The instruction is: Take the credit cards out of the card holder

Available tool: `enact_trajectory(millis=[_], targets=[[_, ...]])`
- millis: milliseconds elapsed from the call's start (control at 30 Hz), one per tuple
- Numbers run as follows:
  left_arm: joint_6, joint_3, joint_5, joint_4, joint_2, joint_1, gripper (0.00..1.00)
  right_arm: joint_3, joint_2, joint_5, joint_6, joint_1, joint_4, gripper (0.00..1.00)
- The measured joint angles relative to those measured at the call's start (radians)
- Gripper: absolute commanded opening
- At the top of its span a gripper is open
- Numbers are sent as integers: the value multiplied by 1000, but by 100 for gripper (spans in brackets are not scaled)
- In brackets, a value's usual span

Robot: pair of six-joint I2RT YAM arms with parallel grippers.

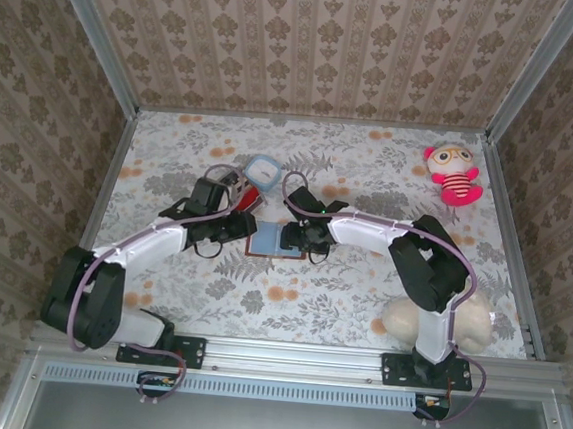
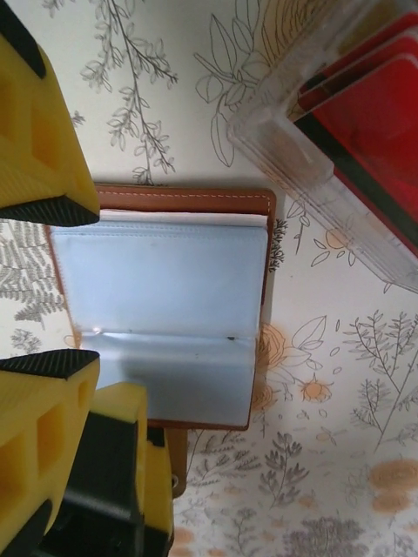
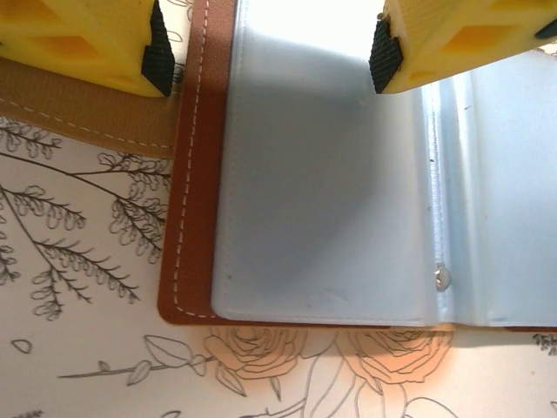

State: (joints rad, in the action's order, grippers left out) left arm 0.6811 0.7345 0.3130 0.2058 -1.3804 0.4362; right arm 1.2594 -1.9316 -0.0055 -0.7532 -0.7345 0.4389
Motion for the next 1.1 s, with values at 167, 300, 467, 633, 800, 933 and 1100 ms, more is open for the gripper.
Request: enact_trajectory(millis=[167,300,467,633,800,933,1100], targets=[[4,44,-58,30,-92,47,32,8,-8,0,19,5,10,60],[8,80,-87,59,-164,76,30,16,-13,0,23,5,14,59],[8,111,-117,93,-221,92,29,16,-13,-1,25,6,14,58],[7,124,-151,108,-250,95,30,16,-13,-2,25,6,14,57],[5,127,-153,104,-261,99,15,16,-13,-2,25,6,14,50],[7,129,-137,93,-266,99,8,16,-17,-5,29,14,15,41],[8,130,-93,74,-270,98,3,16,-20,-12,37,23,14,38]])
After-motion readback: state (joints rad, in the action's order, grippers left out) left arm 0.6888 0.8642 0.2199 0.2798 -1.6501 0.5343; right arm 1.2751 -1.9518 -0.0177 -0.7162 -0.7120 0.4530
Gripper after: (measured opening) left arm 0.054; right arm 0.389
